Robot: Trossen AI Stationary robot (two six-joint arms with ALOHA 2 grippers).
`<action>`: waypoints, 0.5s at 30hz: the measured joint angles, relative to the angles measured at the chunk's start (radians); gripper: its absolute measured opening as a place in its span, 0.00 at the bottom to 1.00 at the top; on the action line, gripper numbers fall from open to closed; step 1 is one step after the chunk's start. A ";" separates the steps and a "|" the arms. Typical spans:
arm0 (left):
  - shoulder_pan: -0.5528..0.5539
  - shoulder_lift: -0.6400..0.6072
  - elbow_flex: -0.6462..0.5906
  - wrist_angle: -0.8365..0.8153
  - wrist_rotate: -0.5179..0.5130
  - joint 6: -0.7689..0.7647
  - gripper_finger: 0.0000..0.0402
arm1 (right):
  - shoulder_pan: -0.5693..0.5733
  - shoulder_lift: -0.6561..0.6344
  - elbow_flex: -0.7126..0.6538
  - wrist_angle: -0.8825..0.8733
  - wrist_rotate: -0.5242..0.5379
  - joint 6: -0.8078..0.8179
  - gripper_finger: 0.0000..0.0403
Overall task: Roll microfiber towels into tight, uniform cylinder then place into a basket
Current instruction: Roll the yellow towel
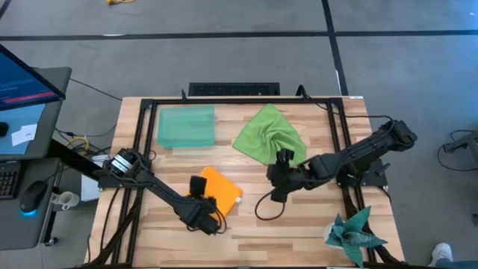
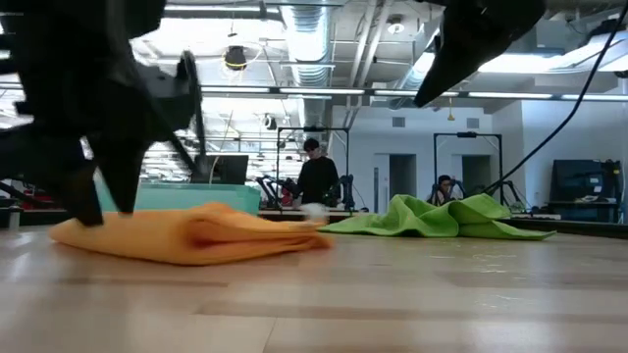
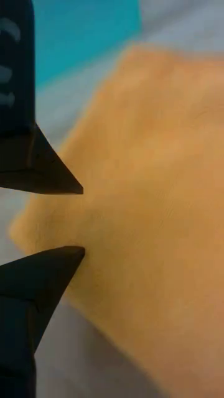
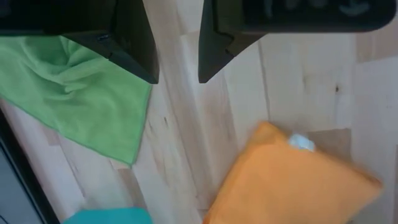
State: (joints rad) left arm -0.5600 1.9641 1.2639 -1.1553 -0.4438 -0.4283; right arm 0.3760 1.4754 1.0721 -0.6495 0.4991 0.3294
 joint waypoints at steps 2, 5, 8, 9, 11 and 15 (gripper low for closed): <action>0.000 -0.026 0.004 -0.068 -0.038 -0.003 0.35 | -0.006 0.000 0.000 0.000 0.000 0.001 0.34; 0.001 -0.062 0.004 -0.091 -0.054 -0.059 0.35 | -0.006 0.000 0.000 0.000 0.000 0.009 0.34; -0.003 -0.117 0.004 -0.031 -0.083 -0.141 0.35 | -0.003 0.000 0.000 0.004 -0.001 0.011 0.33; -0.004 -0.126 0.004 0.008 -0.099 -0.173 0.35 | -0.003 0.000 0.000 0.005 -0.001 0.017 0.33; -0.006 -0.134 0.004 0.115 -0.145 -0.242 0.35 | -0.003 0.000 0.000 0.005 -0.001 0.031 0.33; -0.006 -0.120 0.006 0.328 -0.211 -0.292 0.35 | -0.003 0.001 0.000 0.007 -0.001 0.037 0.33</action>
State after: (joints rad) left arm -0.5655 1.8439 1.2700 -0.8272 -0.6547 -0.7200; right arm 0.3729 1.4761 1.0721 -0.6425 0.4984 0.3660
